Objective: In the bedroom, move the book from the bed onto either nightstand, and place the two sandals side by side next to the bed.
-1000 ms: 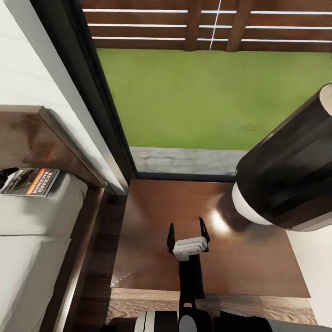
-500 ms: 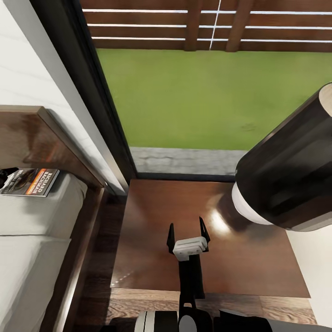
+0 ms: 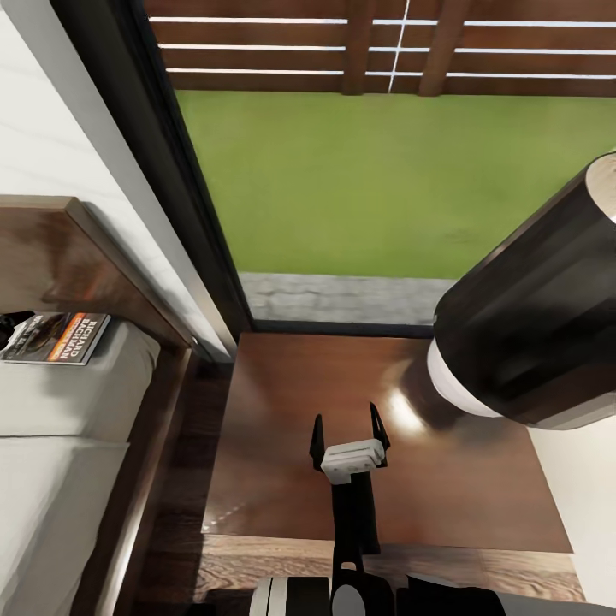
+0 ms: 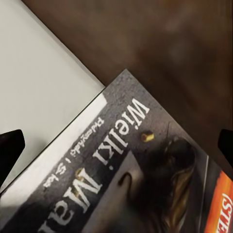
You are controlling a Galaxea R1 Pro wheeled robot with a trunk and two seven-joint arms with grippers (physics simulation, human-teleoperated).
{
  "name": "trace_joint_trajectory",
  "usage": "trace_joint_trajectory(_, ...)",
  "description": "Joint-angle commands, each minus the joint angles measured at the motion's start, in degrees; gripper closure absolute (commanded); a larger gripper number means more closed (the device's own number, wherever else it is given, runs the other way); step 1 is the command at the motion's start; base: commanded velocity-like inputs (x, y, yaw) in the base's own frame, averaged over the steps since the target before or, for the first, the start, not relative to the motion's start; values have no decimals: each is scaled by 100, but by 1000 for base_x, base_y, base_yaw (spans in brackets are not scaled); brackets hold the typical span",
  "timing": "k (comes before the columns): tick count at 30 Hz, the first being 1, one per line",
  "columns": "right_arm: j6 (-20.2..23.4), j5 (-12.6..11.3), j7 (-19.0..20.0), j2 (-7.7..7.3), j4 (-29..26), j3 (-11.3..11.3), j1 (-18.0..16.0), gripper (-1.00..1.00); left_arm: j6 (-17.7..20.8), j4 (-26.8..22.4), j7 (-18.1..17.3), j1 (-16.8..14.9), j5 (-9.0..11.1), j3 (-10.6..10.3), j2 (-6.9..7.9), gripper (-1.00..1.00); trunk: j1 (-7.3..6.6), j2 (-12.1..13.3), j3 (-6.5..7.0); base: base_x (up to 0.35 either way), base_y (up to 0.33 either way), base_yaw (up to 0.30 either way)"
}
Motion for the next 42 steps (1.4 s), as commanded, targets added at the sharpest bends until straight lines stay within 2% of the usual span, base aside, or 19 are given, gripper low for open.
trace_joint_trajectory(1, 60, -33, -36, -1, -8, 15, -9, -100, 52, 3, -12, -5, -5, 46, 0, -100, -1, -2, -3, 0, -109, 0)
trace_joint_trajectory(42, 60, -33, -36, 1, -8, 15, -9, -100, 52, 6, -9, -5, 3, 54, 0, -100, -1, -2, -3, -16, -39, 0)
